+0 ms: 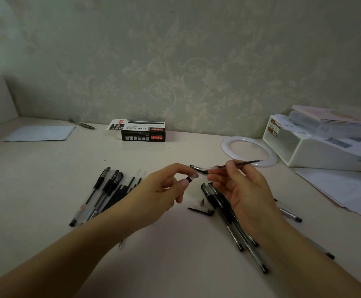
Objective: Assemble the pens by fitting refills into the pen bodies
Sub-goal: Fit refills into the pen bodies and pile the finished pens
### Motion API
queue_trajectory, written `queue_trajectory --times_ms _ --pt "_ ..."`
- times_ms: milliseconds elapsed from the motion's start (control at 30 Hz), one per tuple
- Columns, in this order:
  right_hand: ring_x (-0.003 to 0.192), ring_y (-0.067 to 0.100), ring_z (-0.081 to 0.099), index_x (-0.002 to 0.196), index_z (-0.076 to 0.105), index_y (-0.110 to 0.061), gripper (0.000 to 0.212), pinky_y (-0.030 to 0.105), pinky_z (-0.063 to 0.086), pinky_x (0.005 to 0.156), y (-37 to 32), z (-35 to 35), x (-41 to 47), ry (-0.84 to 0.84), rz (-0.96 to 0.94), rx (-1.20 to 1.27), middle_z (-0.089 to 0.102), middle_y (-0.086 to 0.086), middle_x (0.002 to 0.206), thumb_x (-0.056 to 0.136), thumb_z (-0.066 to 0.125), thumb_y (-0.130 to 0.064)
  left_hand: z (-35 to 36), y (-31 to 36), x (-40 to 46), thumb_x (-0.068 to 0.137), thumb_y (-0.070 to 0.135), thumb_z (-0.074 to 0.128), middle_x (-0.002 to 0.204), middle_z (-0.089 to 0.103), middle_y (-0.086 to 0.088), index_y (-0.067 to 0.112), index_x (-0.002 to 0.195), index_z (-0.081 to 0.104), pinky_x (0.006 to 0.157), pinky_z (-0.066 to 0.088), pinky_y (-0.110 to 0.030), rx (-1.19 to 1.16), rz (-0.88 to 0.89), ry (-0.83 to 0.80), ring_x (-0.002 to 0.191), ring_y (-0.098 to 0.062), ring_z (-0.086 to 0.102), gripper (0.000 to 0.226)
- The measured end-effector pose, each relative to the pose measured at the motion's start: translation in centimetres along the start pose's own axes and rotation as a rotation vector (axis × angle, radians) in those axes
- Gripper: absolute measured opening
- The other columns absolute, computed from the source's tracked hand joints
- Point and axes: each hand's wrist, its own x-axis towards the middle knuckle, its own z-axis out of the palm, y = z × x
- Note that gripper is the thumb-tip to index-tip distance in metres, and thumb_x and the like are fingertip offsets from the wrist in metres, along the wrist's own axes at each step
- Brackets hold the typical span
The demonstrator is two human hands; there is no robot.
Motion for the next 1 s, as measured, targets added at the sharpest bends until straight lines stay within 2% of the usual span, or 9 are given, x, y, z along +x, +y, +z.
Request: queue_trajectory --times_ms 333,533,700,867,1000 --pt "0.08 0.022 0.073 0.098 0.054 -0.007 0.012 0.023 0.056 0.068 -0.21 -0.02 -0.12 -0.086 -0.002 -0.103 0.075 0.013 0.09 0.102 0.047 -0.016 0.22 -0.02 -0.01 0.098 0.032 0.047 0.065 0.056 0.009 0.047 0.102 0.06 0.049 0.038 -0.011 -0.063 0.008 -0.041 0.051 -0.003 0.043 0.02" --pt "0.079 0.021 0.073 0.098 0.054 -0.007 0.013 0.022 0.056 0.067 0.02 -0.22 0.11 -0.092 0.03 -0.061 0.076 0.015 0.091 0.103 0.046 -0.015 0.31 -0.11 0.1 0.098 0.031 0.047 0.066 0.057 0.008 0.046 0.103 0.061 0.049 0.037 -0.012 -0.129 -0.014 -0.059 0.051 -0.004 0.043 0.02" --pt "0.089 0.028 0.074 0.1 0.052 -0.006 0.015 0.023 0.057 0.069 -0.02 -0.2 0.12 -0.138 0.067 -0.016 0.075 0.019 0.097 0.104 0.042 -0.016 0.31 -0.08 0.19 0.098 0.031 0.047 0.067 0.058 0.008 0.045 0.104 0.06 0.049 0.037 -0.014 -0.166 -0.037 -0.074 0.052 -0.006 0.043 0.019" --pt "0.089 0.029 0.074 0.102 0.051 -0.005 0.015 0.024 0.057 0.069 -0.04 -0.25 0.15 -0.159 0.076 0.014 0.074 0.021 0.097 0.104 0.041 -0.015 0.26 0.11 0.11 0.099 0.03 0.047 0.067 0.057 0.007 0.043 0.104 0.061 0.049 0.037 -0.014 -0.197 -0.047 -0.087 0.052 -0.006 0.042 0.02" --pt "0.089 0.029 0.074 0.099 0.05 -0.007 0.014 0.024 0.057 0.071 -0.1 -0.55 0.17 -0.187 0.029 -0.073 0.075 0.018 0.095 0.104 0.042 -0.015 0.29 0.25 0.1 0.099 0.027 0.047 0.065 0.056 0.006 0.041 0.102 0.062 0.047 0.036 -0.015 -0.189 -0.049 -0.085 0.051 -0.006 0.041 0.02"
